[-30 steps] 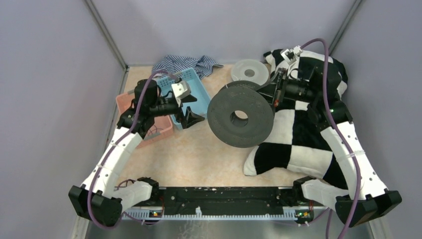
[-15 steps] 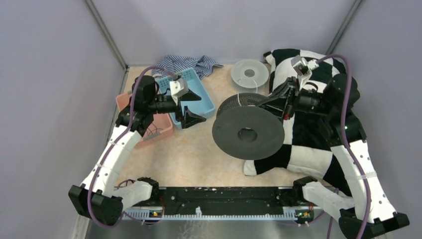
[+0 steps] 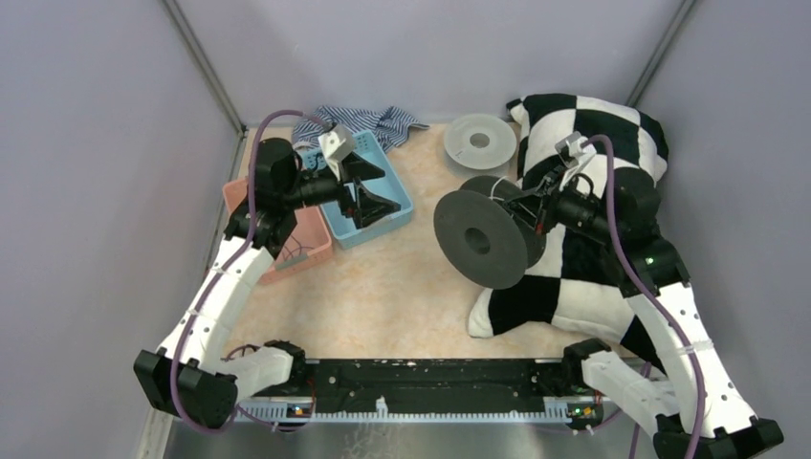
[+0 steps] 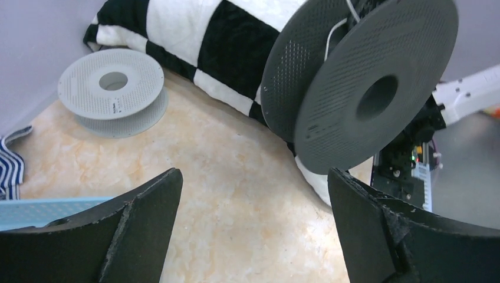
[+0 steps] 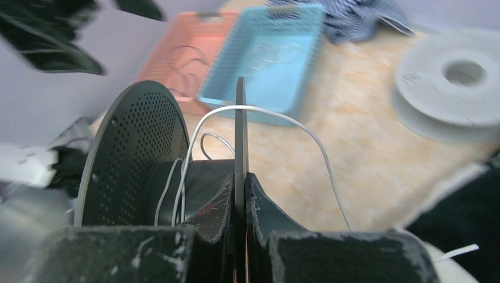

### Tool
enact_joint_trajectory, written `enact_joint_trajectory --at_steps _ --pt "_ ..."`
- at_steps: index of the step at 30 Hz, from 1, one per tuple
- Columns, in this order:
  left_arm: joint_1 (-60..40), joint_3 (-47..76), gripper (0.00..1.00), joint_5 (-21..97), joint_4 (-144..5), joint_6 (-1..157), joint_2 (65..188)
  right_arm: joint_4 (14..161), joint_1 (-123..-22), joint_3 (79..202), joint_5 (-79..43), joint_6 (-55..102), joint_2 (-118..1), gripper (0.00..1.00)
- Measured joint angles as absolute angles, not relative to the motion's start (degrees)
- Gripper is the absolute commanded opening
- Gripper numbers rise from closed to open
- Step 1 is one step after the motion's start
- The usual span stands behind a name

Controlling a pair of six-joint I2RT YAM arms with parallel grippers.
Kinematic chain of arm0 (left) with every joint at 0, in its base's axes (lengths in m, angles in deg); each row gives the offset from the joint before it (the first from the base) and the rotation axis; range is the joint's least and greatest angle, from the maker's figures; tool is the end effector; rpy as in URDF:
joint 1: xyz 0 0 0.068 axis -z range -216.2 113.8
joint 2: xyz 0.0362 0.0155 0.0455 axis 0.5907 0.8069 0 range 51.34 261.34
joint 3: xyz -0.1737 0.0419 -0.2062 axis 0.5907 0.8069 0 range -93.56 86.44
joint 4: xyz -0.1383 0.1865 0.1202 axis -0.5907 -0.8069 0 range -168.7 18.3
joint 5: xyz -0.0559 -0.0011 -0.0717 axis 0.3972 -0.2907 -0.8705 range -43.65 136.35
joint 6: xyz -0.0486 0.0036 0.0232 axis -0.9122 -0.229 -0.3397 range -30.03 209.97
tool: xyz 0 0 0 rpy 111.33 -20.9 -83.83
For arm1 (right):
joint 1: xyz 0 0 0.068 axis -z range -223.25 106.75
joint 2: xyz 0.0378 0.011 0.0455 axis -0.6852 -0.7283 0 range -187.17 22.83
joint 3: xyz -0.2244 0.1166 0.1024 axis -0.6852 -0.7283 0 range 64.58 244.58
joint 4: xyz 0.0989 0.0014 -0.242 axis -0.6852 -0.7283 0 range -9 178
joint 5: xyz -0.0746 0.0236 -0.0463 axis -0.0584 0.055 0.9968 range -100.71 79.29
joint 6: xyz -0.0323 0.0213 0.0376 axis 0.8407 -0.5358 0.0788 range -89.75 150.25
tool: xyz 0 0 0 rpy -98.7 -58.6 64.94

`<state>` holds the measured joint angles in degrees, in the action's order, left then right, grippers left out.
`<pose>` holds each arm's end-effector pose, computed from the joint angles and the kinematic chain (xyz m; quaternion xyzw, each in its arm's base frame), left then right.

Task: Wrap the cables
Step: Wrap the cable around the cable reel.

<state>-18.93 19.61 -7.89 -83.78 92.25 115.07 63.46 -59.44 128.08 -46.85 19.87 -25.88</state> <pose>0.2188 -0.0984 0.4086 0.4069 0.6165 -0.4191 0.5280 0.1560 0.0671 0.4150 -0.2364 0.7158 0.3716 0.5419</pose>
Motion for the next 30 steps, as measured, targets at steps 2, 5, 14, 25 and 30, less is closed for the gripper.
enact_joint_trajectory --at_steps 2,5,14,25,30 --pt "-18.93 19.26 0.99 -6.16 -82.73 89.28 116.47 61.84 -59.46 126.16 -40.51 20.42 -25.47 0.0" --pt "-18.93 19.02 0.99 -3.21 -81.35 85.17 119.02 59.16 -59.44 125.92 -30.83 19.55 -26.52 0.0" --pt "-18.93 26.34 0.99 1.14 -69.42 74.61 121.34 47.55 -59.31 137.15 -9.91 5.6 -39.19 0.0" --pt "-18.93 28.36 0.99 1.21 -58.91 69.1 125.65 45.23 -59.31 147.95 -4.51 -0.98 -43.89 0.0" --pt "-18.93 24.38 0.99 -0.37 -59.89 70.68 127.99 46.28 -59.26 153.09 -19.81 2.78 -46.65 0.0"
